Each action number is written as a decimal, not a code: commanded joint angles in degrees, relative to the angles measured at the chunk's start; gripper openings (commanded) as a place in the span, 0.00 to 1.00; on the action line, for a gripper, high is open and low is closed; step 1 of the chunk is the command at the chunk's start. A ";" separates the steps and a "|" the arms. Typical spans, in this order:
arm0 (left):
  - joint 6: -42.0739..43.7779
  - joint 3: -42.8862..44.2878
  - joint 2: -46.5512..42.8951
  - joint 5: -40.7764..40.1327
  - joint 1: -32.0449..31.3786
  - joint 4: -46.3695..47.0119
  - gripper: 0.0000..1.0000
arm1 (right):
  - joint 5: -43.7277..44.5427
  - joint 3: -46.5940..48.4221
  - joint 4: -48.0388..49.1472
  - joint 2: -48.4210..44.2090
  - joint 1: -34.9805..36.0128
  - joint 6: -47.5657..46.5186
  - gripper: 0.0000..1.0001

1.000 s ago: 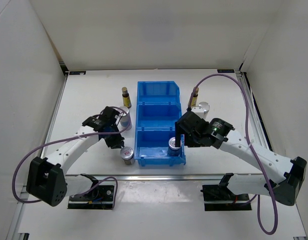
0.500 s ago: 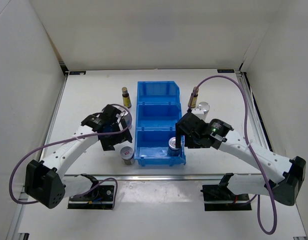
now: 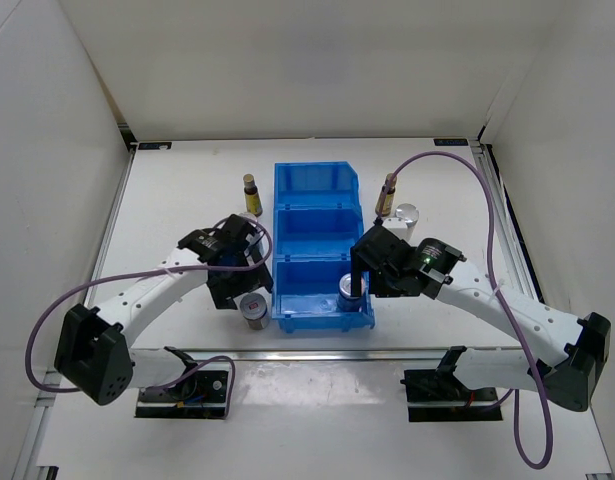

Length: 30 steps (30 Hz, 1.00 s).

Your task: Organize the condiment bottles

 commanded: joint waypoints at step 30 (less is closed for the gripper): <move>-4.89 3.87 -3.64 -5.58 -2.16 -4.06 0.11 | 1.58 -1.52 -0.50 -0.77 -0.40 0.91 0.99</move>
